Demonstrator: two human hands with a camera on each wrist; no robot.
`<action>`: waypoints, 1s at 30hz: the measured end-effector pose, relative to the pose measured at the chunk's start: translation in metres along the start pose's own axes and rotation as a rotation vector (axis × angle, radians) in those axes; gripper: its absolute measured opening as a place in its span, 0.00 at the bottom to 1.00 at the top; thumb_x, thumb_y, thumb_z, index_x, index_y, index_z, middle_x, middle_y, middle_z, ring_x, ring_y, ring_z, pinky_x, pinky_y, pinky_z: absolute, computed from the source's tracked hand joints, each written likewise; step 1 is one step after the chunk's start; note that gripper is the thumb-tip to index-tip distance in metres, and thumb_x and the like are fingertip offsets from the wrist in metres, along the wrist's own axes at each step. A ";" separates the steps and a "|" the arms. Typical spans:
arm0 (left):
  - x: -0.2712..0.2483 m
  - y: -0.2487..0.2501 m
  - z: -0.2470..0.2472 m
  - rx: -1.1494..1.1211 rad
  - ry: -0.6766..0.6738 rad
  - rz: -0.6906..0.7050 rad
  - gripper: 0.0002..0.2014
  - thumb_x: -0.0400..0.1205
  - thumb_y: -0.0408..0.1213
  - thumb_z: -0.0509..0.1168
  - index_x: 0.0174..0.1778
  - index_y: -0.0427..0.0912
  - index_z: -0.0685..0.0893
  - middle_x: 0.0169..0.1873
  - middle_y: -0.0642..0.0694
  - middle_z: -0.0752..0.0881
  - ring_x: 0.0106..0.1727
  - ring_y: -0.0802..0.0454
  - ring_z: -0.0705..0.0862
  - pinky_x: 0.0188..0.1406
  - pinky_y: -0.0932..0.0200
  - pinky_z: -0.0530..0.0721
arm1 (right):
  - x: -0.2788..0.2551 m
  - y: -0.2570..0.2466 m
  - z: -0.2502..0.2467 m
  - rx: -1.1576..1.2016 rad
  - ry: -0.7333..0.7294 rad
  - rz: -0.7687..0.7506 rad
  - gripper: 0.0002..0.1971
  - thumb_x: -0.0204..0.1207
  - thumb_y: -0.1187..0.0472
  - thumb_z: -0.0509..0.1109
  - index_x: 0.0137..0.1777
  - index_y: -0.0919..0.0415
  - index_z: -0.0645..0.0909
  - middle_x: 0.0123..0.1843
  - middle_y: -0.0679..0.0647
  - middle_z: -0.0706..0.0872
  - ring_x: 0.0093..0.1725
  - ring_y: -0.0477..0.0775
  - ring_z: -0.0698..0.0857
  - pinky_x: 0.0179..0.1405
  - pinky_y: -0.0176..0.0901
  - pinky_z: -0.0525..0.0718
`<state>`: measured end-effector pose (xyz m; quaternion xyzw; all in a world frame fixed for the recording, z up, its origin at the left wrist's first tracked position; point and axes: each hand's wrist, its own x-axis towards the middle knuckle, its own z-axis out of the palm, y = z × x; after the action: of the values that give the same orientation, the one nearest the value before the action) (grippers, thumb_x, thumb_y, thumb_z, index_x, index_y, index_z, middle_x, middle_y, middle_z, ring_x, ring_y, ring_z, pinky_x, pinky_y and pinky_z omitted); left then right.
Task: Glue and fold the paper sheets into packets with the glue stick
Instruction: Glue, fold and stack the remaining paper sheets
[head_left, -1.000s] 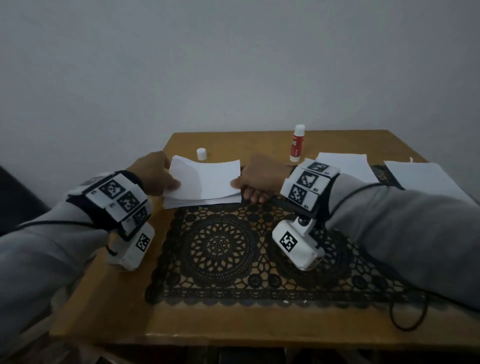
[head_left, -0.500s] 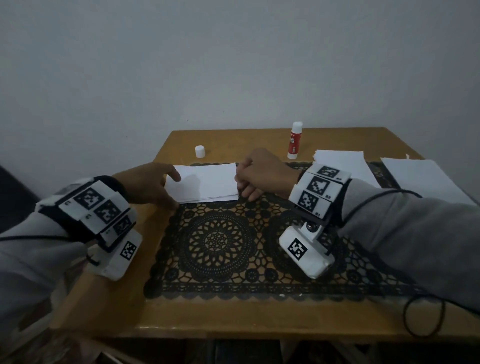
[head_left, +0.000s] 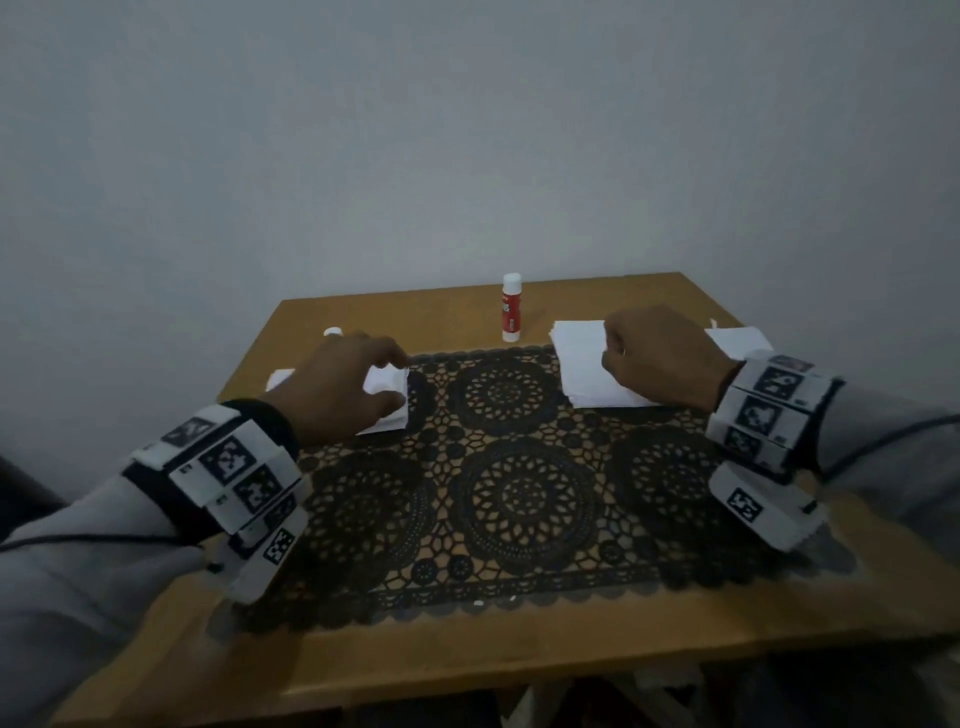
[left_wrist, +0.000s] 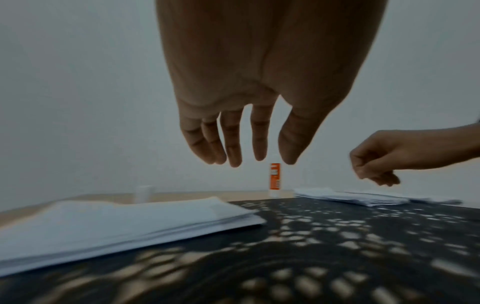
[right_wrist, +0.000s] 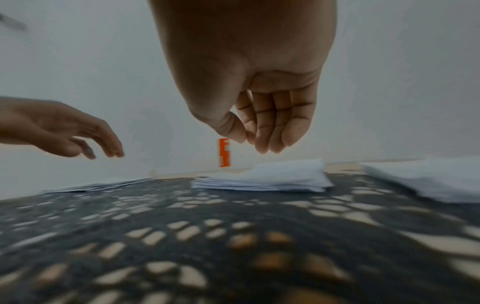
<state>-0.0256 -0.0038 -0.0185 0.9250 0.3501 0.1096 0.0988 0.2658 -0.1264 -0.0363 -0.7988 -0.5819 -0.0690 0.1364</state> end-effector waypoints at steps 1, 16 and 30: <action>0.007 0.015 0.005 -0.013 -0.008 0.055 0.16 0.80 0.42 0.69 0.63 0.47 0.80 0.57 0.48 0.80 0.58 0.51 0.76 0.53 0.58 0.71 | 0.001 0.009 0.001 -0.010 -0.008 0.018 0.11 0.80 0.60 0.65 0.42 0.69 0.80 0.40 0.61 0.83 0.42 0.60 0.80 0.42 0.54 0.79; 0.111 0.129 0.079 0.161 -0.240 0.307 0.22 0.84 0.48 0.63 0.73 0.46 0.76 0.71 0.47 0.78 0.72 0.49 0.74 0.71 0.54 0.70 | 0.012 0.029 0.021 0.031 -0.036 0.161 0.15 0.76 0.67 0.62 0.29 0.60 0.64 0.30 0.53 0.71 0.35 0.56 0.74 0.26 0.44 0.63; 0.112 0.126 0.079 0.109 -0.184 0.353 0.08 0.83 0.39 0.64 0.54 0.43 0.85 0.56 0.47 0.86 0.54 0.53 0.80 0.51 0.63 0.74 | 0.016 0.029 0.021 0.070 -0.019 0.202 0.14 0.76 0.69 0.61 0.30 0.60 0.67 0.31 0.54 0.74 0.31 0.53 0.74 0.29 0.45 0.69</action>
<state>0.1564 -0.0296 -0.0466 0.9821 0.1775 0.0213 0.0595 0.2971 -0.1140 -0.0561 -0.8489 -0.5016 -0.0269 0.1648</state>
